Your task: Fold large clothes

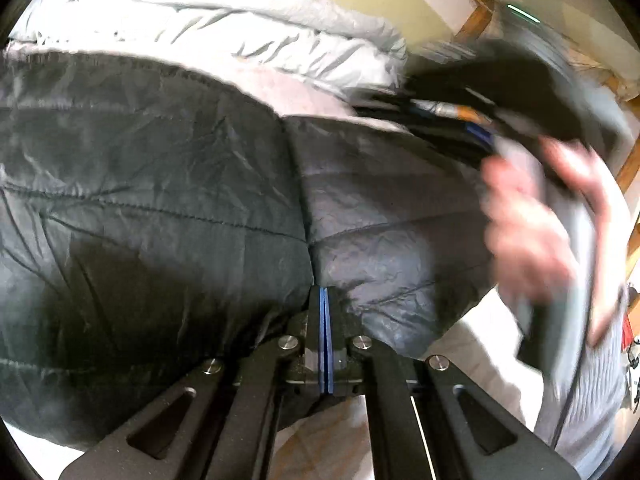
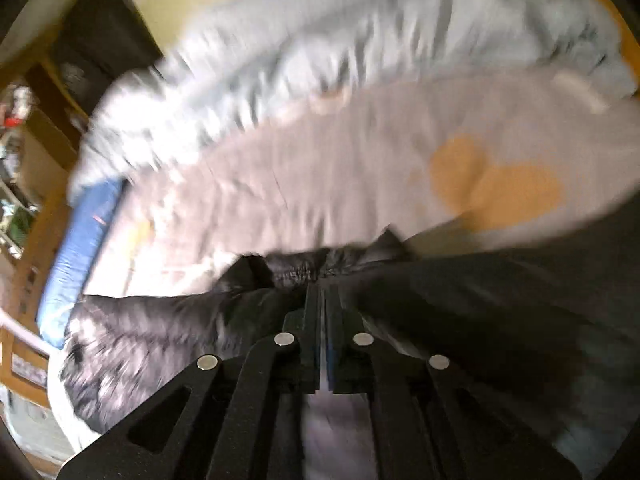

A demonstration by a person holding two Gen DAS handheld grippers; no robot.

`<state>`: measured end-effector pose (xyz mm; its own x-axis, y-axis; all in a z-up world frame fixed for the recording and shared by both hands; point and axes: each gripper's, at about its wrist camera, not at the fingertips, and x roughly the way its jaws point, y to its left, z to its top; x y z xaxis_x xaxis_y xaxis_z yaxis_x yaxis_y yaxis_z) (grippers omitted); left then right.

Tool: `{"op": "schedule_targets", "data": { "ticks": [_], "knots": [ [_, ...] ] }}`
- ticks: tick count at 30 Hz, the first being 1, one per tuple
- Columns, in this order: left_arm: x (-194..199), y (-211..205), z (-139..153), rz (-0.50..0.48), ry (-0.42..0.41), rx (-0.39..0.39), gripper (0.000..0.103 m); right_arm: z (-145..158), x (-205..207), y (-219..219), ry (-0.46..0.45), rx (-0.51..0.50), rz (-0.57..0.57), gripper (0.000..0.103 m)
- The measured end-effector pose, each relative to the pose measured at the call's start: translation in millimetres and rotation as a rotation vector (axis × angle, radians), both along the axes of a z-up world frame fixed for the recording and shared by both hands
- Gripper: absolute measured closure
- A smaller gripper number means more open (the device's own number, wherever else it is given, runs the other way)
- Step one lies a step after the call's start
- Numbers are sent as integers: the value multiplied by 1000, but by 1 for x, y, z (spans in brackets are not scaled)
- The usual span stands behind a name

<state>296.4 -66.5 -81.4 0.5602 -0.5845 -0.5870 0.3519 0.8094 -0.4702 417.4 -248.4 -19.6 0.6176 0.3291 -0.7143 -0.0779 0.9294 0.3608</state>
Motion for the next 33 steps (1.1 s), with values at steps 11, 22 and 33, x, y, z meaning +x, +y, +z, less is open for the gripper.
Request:
{"op": "schedule_targets", "data": {
  "ticks": [11, 22, 33],
  "knots": [
    [-54, 37, 58, 217, -382, 6, 97, 32, -191, -73, -333, -14, -199, 51],
    [-60, 101, 83, 503, -475, -11, 18, -35, -196, -165, -234, 493, -449, 2],
    [-60, 134, 87, 551, -457, -65, 14, -61, -156, -156, -219, 523, -505, 12]
  ]
}}
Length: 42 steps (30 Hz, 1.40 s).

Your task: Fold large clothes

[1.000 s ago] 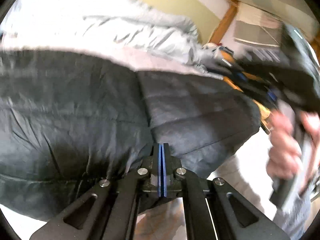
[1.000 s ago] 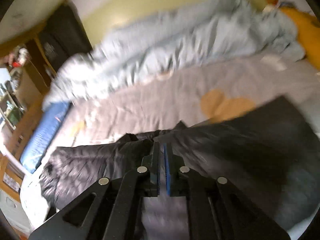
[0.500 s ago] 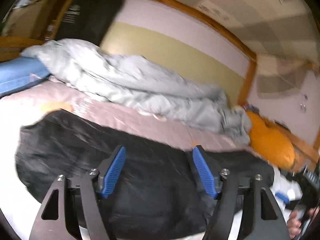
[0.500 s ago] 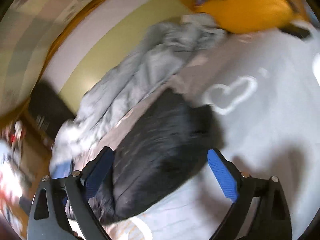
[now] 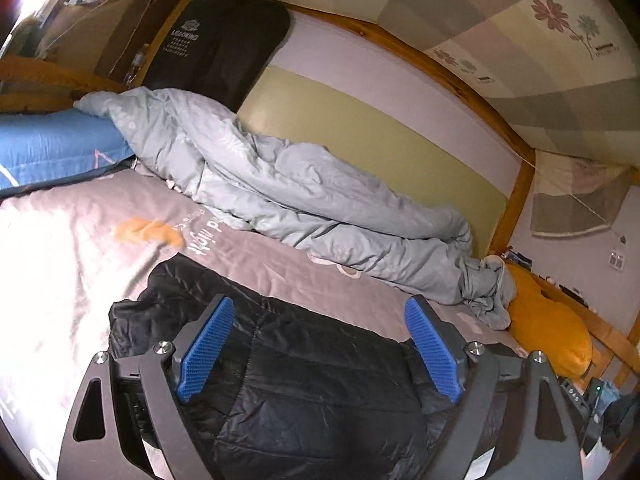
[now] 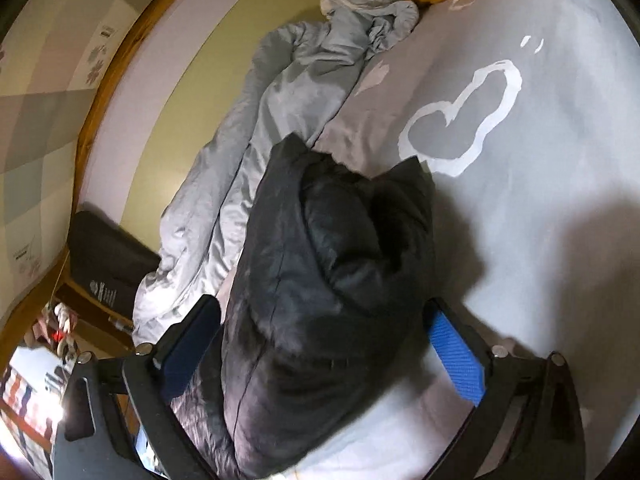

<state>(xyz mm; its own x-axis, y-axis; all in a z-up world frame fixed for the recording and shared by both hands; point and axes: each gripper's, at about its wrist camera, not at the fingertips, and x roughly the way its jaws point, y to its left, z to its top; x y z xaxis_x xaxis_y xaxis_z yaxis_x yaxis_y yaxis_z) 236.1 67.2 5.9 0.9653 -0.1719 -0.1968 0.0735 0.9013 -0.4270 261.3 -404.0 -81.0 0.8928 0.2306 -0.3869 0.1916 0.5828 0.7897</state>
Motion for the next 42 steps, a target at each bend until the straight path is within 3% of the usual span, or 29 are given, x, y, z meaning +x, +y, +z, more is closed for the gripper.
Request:
{"op": "schedule_targets", "data": {
  "ticks": [2, 4, 7, 11, 14, 15, 17, 19, 21, 23, 24, 25, 26, 30, 35, 42],
  "knots": [
    [-2, 3, 1, 12, -5, -5, 14, 3, 4, -2, -48, -20, -20, 28],
    [-4, 5, 2, 25, -16, -7, 14, 8, 9, -7, -37, -64, -18, 66],
    [-6, 7, 3, 26, -26, -12, 14, 29, 20, -18, -9, -138, 16, 80],
    [0, 2, 2, 29, 15, 16, 14, 79, 7, -37, -42, -288, -64, 80],
    [25, -7, -11, -1, 188, 81, 14, 124, -1, -41, -51, -461, -106, 80],
    [43, -11, -24, -25, 304, 101, 14, 137, -2, -37, -52, -514, -105, 80],
    [66, -16, -47, -62, 452, 97, 14, 159, -5, -22, -65, -622, -88, 80],
    [77, -17, -63, -109, 493, 67, 14, 176, -8, 1, -93, -716, -55, 80],
    [82, -16, -70, -164, 503, 23, 16, 187, -15, 23, -139, -739, -18, 80],
    [81, -14, -69, -219, 452, -26, 30, 193, -21, 46, -197, -721, 29, 80],
    [80, -15, -69, -235, 447, -33, 47, 195, -24, 59, -224, -711, 51, 80],
    [81, -16, -71, -255, 445, -47, 62, 196, -27, 71, -247, -702, 70, 80],
    [82, -16, -71, -274, 445, -63, 67, 196, -30, 84, -267, -691, 96, 80],
    [79, -17, -67, -264, 416, -57, 78, 184, -38, 136, -313, -636, 224, 80],
    [79, -18, -67, -272, 423, -56, 79, 147, -38, 187, -320, -587, 389, 80],
    [80, -17, -67, -275, 430, -62, 79, 85, -30, 221, -232, -529, 559, 80]
  ]
}}
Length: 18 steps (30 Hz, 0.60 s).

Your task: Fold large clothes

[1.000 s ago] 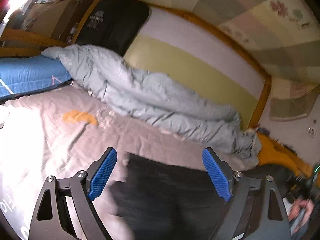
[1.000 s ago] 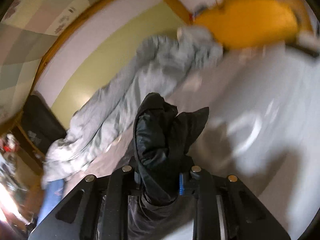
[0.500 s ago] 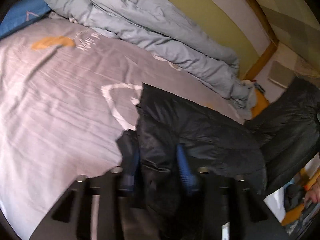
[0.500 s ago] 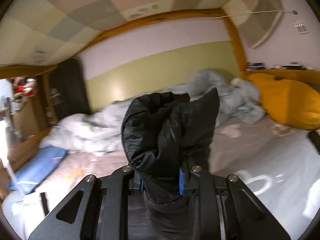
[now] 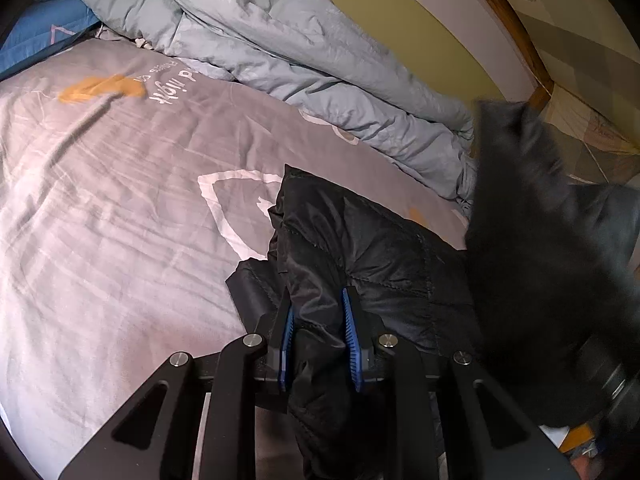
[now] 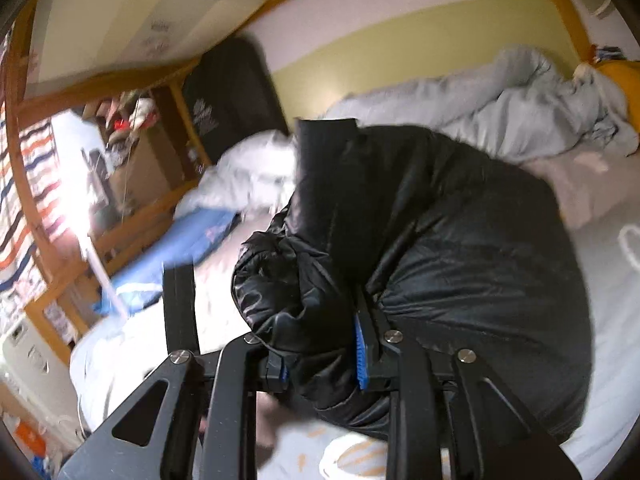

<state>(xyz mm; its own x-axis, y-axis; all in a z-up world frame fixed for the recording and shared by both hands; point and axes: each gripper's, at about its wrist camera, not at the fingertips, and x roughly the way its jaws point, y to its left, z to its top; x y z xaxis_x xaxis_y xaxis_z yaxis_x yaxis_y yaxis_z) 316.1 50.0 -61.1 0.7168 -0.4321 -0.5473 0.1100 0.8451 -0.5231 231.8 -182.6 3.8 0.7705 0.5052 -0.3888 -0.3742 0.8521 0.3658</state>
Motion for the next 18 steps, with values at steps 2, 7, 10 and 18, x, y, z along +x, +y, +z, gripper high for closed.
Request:
{"op": "schedule_targets", "data": {
  "ticks": [2, 7, 10, 18],
  "knots": [
    [0, 0, 0, 0, -1, 2, 79, -12, 2, 6, 23, -32, 20, 79],
    [-1, 1, 2, 2, -15, -2, 79, -14, -2, 6, 16, -43, 44, 42],
    [-4, 1, 6, 9, -35, 8, 79, -3, -12, -5, -11, -14, 35, 29],
    [-6, 0, 9, 11, -50, 26, 79, 24, -6, -71, -39, -116, -406, 11]
  ]
}}
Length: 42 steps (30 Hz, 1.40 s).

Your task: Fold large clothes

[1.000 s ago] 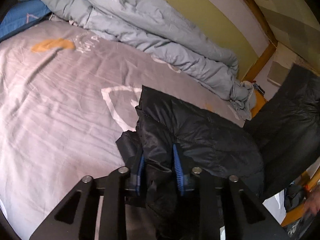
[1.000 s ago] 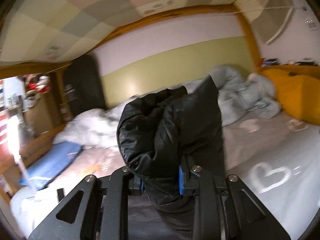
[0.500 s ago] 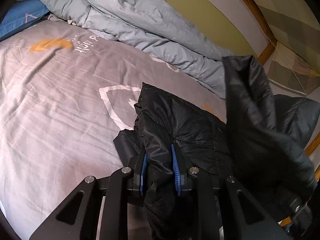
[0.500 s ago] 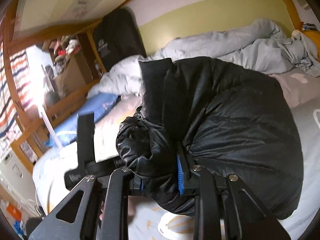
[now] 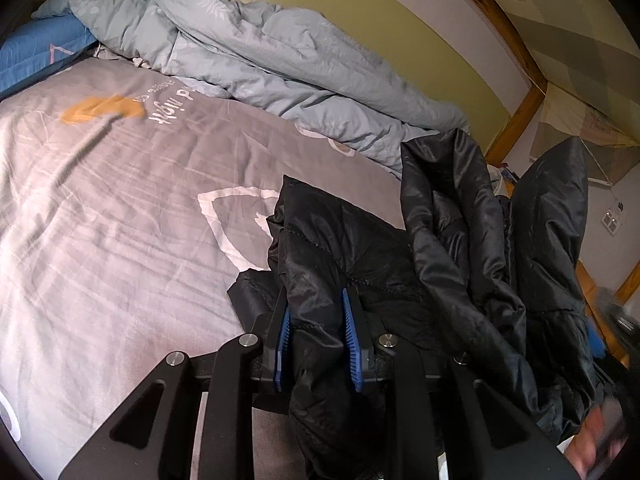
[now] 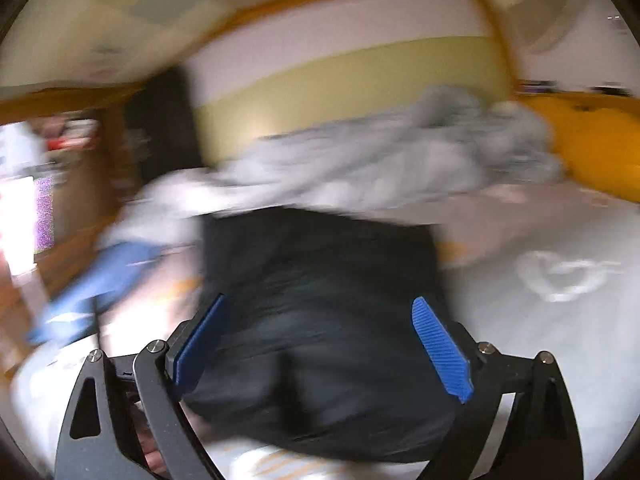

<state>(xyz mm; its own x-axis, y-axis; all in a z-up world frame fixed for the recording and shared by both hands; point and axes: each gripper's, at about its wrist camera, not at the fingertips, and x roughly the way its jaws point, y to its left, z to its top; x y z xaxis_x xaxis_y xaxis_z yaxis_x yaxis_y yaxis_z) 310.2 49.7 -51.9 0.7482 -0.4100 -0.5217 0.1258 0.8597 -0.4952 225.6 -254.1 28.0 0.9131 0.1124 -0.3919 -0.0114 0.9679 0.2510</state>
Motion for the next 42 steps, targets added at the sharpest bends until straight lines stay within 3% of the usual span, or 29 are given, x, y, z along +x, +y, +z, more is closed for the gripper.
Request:
{"op": "schedule_targets", "data": {
  "ticks": [2, 4, 8, 11, 19, 24, 26, 28, 29, 31, 34, 38, 42],
  "knots": [
    [0, 0, 0, -1, 1, -1, 79, -4, 18, -28, 72, 25, -132, 11],
    [0, 0, 0, -2, 0, -1, 79, -12, 38, -52, 136, 81, -156, 13],
    [0, 0, 0, -2, 1, -2, 79, -32, 75, -74, 249, 164, -85, 19],
    [-1, -1, 1, 1, -3, 4, 79, -45, 88, -58, 295, 194, 33, 27],
    [-3, 2, 5, 7, -14, -5, 79, -46, 80, 1, 280, 30, 121, 27],
    [-7, 10, 12, 44, -27, -14, 76, -47, 77, 13, 268, -40, 114, 26],
    [-25, 25, 27, 203, -109, 16, 74, -47, 78, 12, 272, -36, 109, 25],
    [-50, 32, 48, 327, -254, 81, 55, -47, 80, 14, 271, -52, 108, 25],
    [-63, 33, 58, 347, -323, 101, 50, -47, 80, 15, 269, -62, 107, 25],
    [-74, 31, 68, 266, -393, 61, 50, -46, 79, 19, 262, -84, 104, 25],
    [-77, 18, 72, 115, -413, 11, 50, -47, 78, 27, 247, -122, 102, 25],
    [-80, -13, 73, 68, -413, 157, 50, -43, 66, 53, 199, -269, 118, 26],
    [-75, -29, 69, 2, -381, 203, 31, -42, 66, 67, 182, -303, 154, 26]
  ]
}}
